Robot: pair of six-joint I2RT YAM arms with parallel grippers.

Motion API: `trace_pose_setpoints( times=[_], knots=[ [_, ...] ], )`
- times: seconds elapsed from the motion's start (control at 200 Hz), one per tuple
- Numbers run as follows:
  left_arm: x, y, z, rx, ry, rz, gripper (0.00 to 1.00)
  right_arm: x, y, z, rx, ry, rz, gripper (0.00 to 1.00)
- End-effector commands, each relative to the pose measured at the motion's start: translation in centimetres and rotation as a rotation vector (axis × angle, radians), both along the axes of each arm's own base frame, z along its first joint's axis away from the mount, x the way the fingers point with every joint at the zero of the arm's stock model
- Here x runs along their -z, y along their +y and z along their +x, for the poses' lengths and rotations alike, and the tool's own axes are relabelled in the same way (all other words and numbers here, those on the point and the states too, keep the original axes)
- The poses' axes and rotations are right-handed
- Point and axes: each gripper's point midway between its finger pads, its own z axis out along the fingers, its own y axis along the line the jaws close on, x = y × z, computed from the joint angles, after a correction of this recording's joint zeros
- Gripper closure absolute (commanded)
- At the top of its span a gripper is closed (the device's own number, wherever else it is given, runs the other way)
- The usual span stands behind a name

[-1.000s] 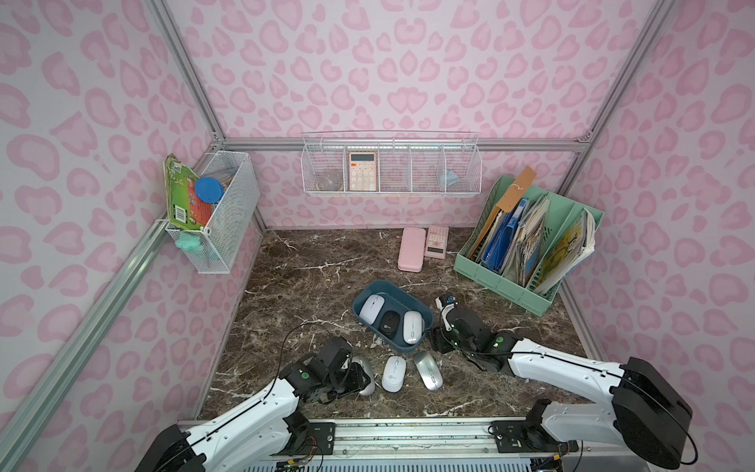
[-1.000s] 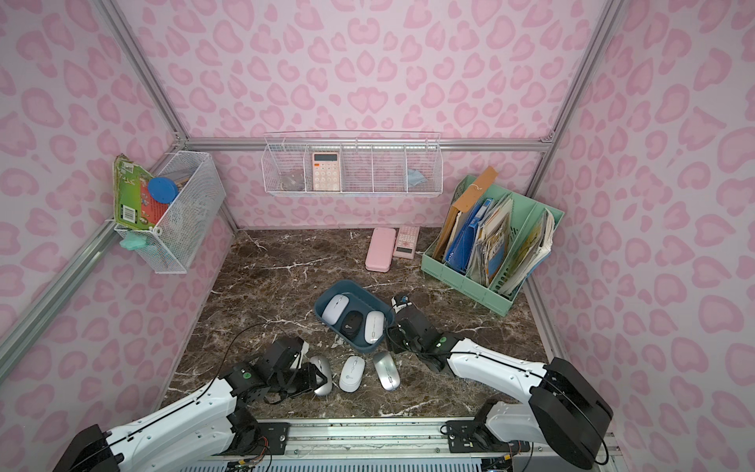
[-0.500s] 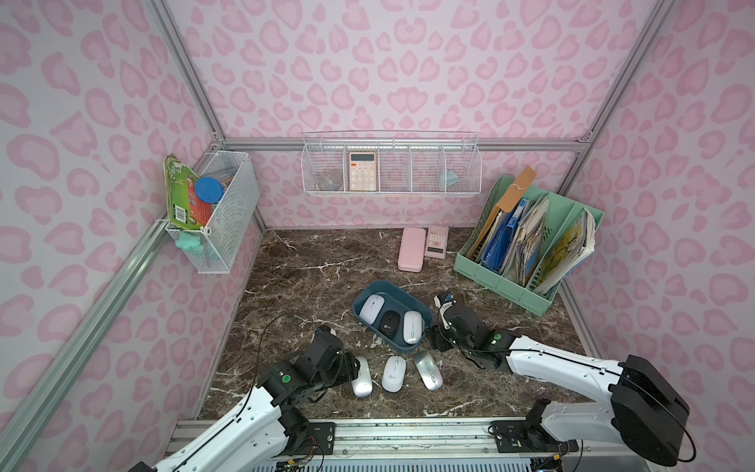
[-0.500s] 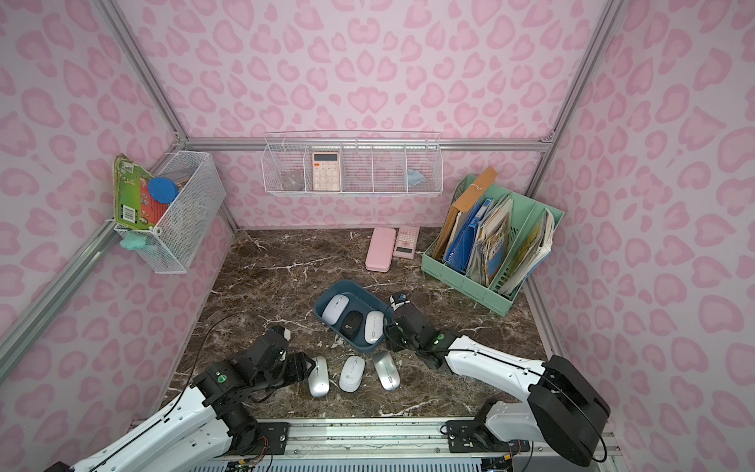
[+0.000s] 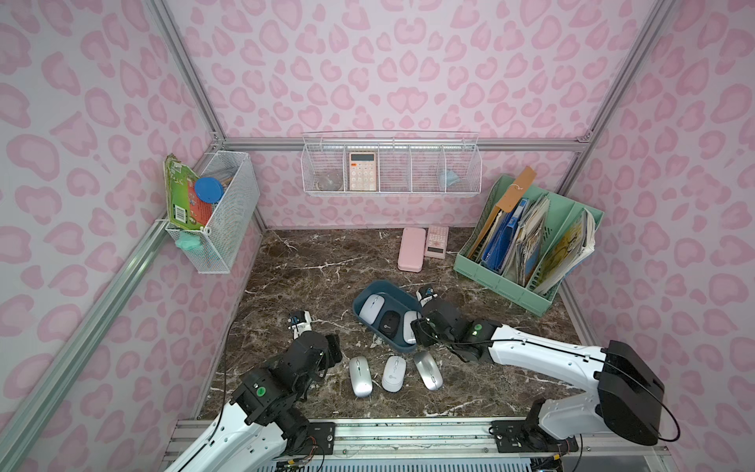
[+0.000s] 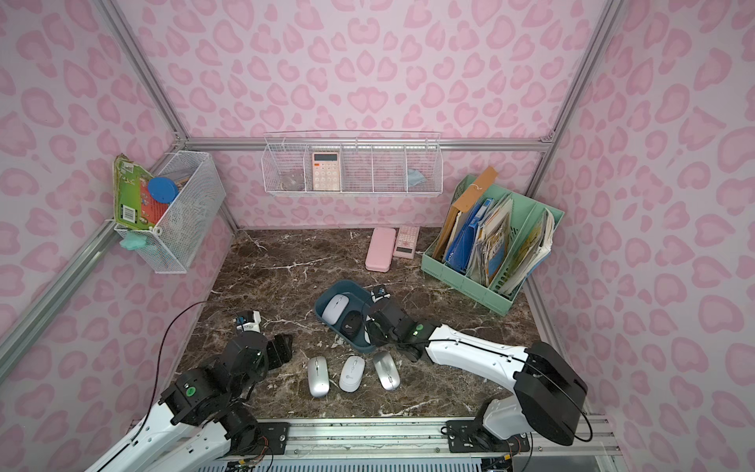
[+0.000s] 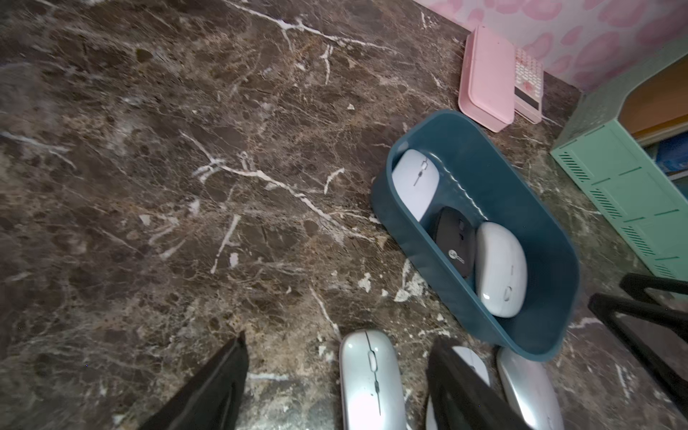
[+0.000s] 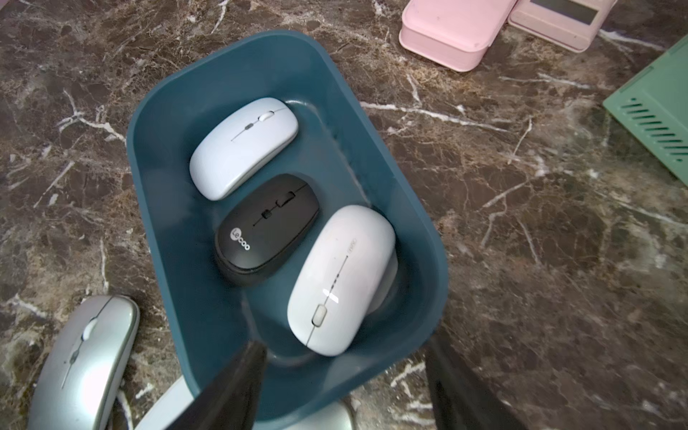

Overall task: Take out the mouse from the storage box
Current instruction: Place the mouse at the center of the board, then pick up the mouse from the storage box.

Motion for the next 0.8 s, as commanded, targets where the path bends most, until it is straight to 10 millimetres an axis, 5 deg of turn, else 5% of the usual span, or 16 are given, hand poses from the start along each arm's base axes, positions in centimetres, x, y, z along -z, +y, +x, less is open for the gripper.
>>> trace_pose_setpoints(
  times=[0.0,0.795],
  knots=[
    [-0.2,1.5,1.1,-0.051,-0.061,0.111,0.19,1.3,-0.3,0.1,0.047,0.056,-0.075,0.27],
    [1.0,0.9,1.4,0.013,-0.086,0.141,0.13,5.8,2.4,1.2,0.080,0.206,-0.270,0.28]
  ],
)
